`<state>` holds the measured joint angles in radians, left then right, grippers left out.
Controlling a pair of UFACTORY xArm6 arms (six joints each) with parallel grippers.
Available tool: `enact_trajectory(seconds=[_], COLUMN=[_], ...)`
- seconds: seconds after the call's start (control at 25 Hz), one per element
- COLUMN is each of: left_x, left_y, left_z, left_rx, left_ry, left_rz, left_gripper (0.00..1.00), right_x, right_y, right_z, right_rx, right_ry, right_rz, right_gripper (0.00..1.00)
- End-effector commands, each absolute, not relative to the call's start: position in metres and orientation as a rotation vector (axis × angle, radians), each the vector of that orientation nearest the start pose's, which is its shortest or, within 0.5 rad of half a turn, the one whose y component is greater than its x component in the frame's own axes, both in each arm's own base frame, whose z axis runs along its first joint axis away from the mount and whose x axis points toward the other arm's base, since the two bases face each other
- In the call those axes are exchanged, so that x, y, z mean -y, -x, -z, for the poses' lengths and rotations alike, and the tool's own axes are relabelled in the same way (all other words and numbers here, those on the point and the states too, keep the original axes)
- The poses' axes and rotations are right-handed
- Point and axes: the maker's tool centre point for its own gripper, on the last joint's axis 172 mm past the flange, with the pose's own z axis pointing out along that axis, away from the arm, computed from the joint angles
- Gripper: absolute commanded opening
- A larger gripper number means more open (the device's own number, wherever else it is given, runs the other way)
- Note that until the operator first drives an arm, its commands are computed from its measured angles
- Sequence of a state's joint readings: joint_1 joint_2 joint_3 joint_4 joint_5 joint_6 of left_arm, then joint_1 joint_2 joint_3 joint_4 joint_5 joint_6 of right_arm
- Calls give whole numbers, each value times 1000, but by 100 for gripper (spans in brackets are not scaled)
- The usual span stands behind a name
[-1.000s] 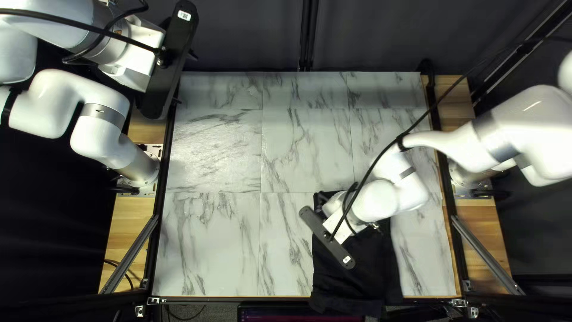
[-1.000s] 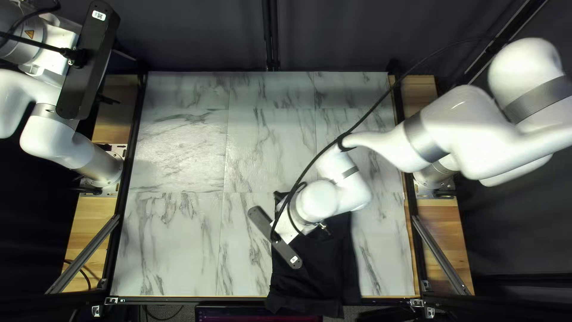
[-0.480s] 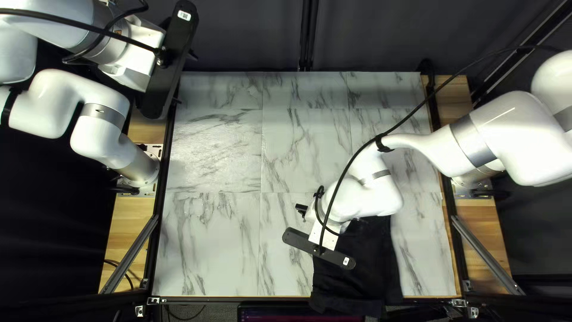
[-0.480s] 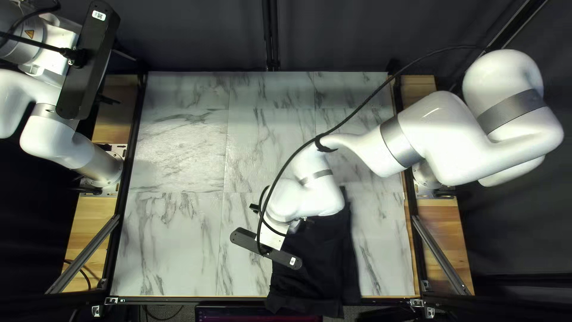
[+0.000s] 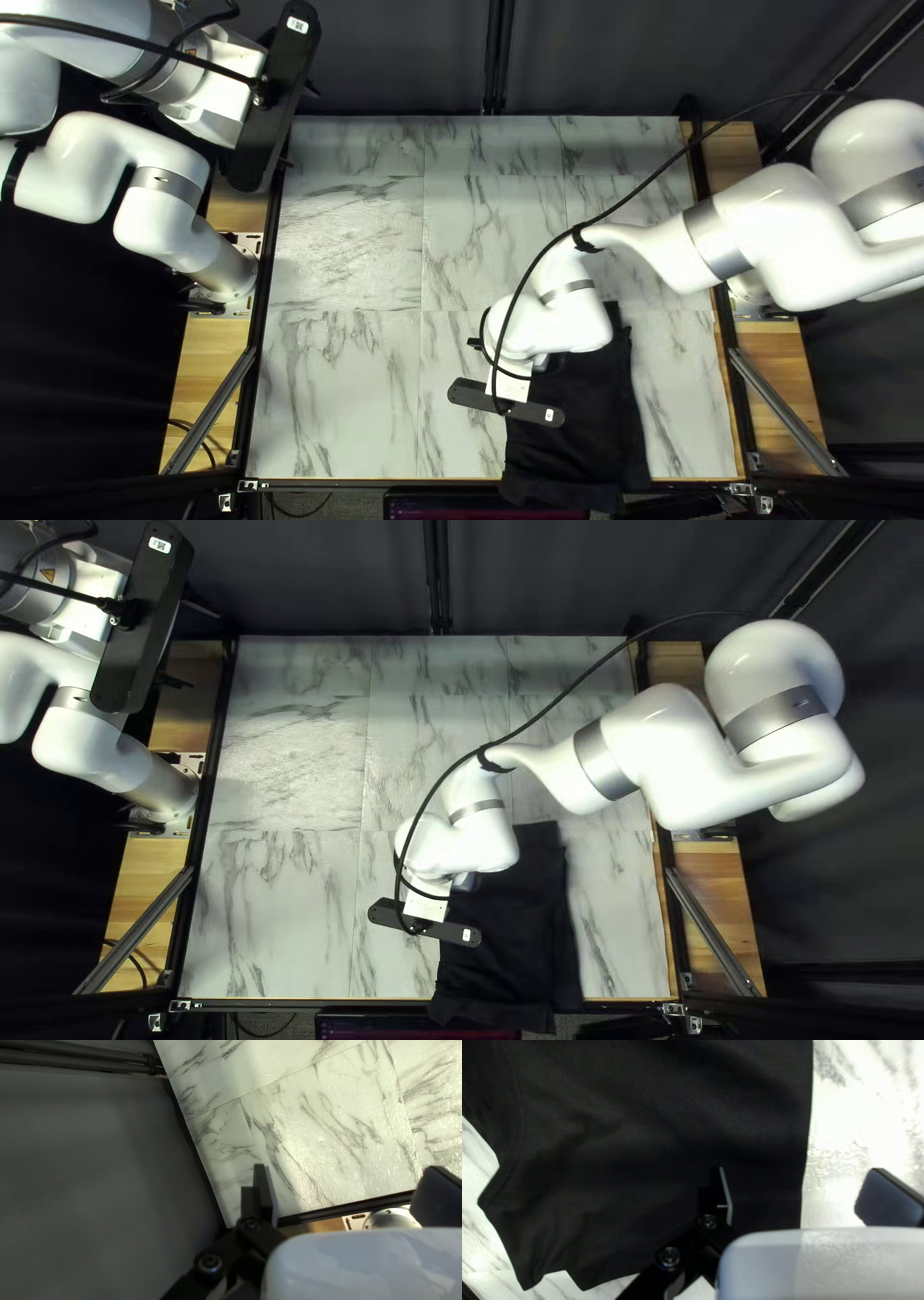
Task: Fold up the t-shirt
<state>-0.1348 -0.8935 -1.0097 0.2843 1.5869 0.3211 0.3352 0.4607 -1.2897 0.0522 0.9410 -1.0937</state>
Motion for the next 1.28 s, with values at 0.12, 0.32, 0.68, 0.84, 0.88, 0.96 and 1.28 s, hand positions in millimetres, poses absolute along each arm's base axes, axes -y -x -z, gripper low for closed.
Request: enact_trajectory(seconds=[0.12, 0.32, 0.68, 0.84, 0.88, 0.96, 1.28], left_x=[-40, -40, -40, -40, -40, -40, -40], left_y=[-270, -270, -270, -270, -270, -270, -270], left_z=[-450, -450, -450, -450, -450, -450, -450], left_rx=[-565, -565, -565, -565, -565, -565, -565], left_ry=[2747, 2747, 2747, 2747, 2747, 2747, 2747], left_rz=[408, 408, 408, 408, 408, 408, 408], left_gripper=[100, 100, 100, 100, 100, 100, 100], right_x=[-177, -174, -166, -153, -143, -125, -54], right_y=[-486, -480, -482, -488, -489, -489, -487], right_z=[-40, -34, -47, -56, -58, -62, -80], right_rx=[1996, 2025, 2002, 1976, 1962, 1934, 1842], right_ry=[2283, 2223, 2282, 2351, 2383, 2437, 2596], right_rz=[-225, -292, -282, -242, -225, -201, -125], right_gripper=[6, 26, 0, 0, 0, 0, 0])
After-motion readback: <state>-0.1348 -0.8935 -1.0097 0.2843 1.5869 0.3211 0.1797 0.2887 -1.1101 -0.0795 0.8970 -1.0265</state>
